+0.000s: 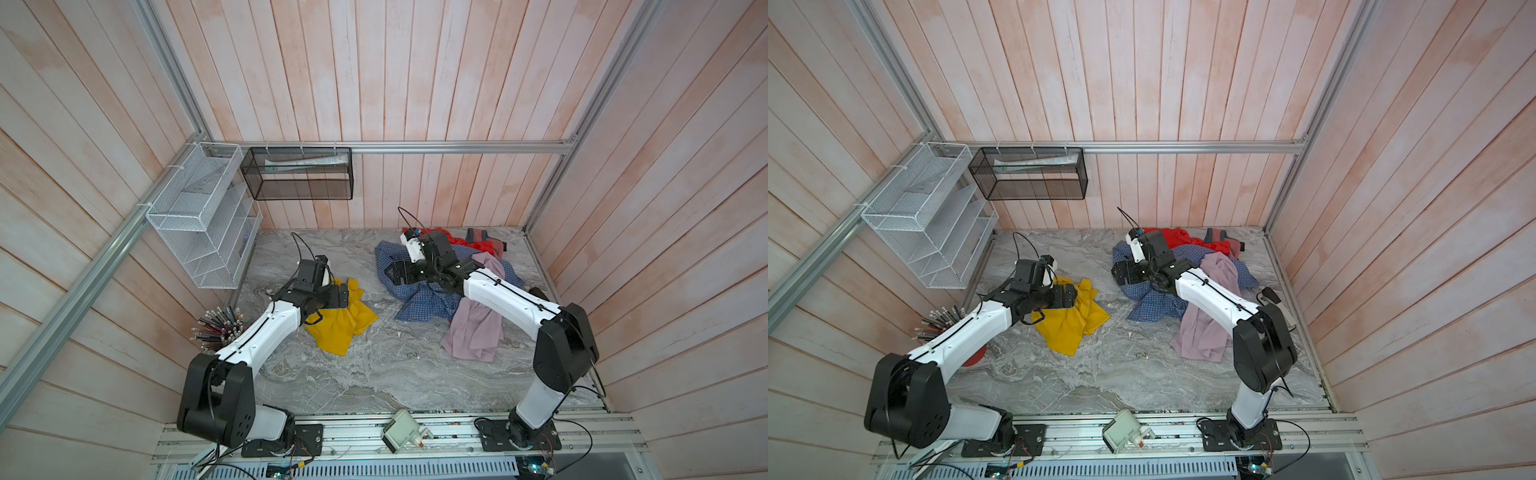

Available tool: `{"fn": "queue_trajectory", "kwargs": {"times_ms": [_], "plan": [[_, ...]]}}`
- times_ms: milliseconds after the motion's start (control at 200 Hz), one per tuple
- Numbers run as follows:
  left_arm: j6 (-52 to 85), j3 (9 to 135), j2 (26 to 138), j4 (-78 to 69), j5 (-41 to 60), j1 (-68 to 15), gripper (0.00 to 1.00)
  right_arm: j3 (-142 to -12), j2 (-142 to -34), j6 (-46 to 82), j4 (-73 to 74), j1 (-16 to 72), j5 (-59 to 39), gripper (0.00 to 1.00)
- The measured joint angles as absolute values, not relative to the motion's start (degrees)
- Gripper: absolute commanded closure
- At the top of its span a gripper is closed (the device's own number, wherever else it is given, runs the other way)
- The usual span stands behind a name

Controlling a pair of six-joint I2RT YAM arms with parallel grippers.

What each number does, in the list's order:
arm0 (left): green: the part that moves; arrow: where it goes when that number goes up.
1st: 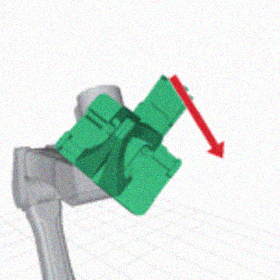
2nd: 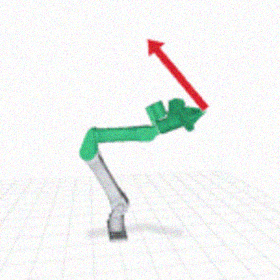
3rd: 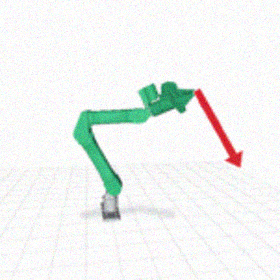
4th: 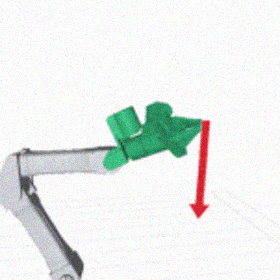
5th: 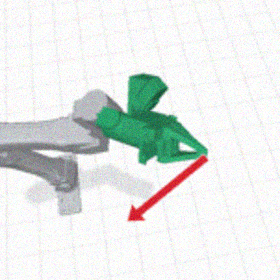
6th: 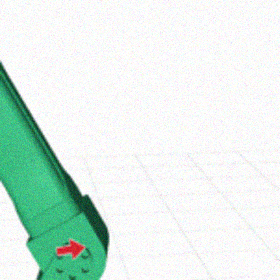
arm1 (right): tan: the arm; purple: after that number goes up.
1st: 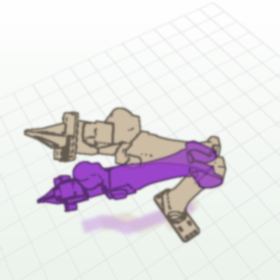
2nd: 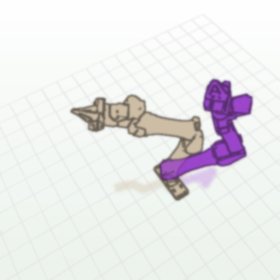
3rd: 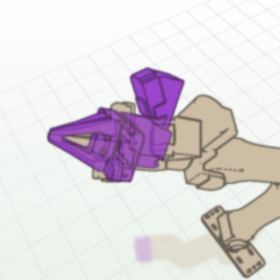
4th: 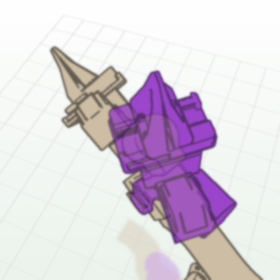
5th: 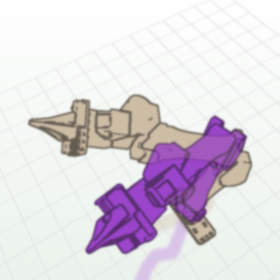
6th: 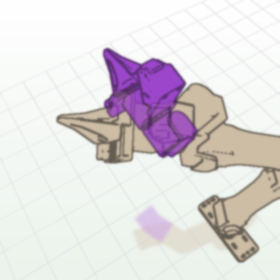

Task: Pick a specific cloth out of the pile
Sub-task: 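Grasp the yellow cloth with the left gripper while the right gripper withdraws, then drag the yellow cloth farther from the robot with the left gripper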

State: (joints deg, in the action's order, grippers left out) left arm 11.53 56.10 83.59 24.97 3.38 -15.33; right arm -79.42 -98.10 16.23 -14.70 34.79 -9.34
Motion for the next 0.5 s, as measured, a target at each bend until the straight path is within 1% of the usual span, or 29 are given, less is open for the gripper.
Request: {"fn": "queue_trajectory", "kwargs": {"times_ms": [275, 500], "plan": [[8.0, 64.4, 98.0, 30.4, 1.4, -16.9, 0.0, -74.0, -88.6, 16.3, -13.2, 31.2, -5.2, 0.02], [7.3, 69.7, 106.4, 32.8, -3.2, -20.2, 0.0, -71.9, -85.4, 16.3, -13.5, 29.5, -2.6, 0.02]]}}
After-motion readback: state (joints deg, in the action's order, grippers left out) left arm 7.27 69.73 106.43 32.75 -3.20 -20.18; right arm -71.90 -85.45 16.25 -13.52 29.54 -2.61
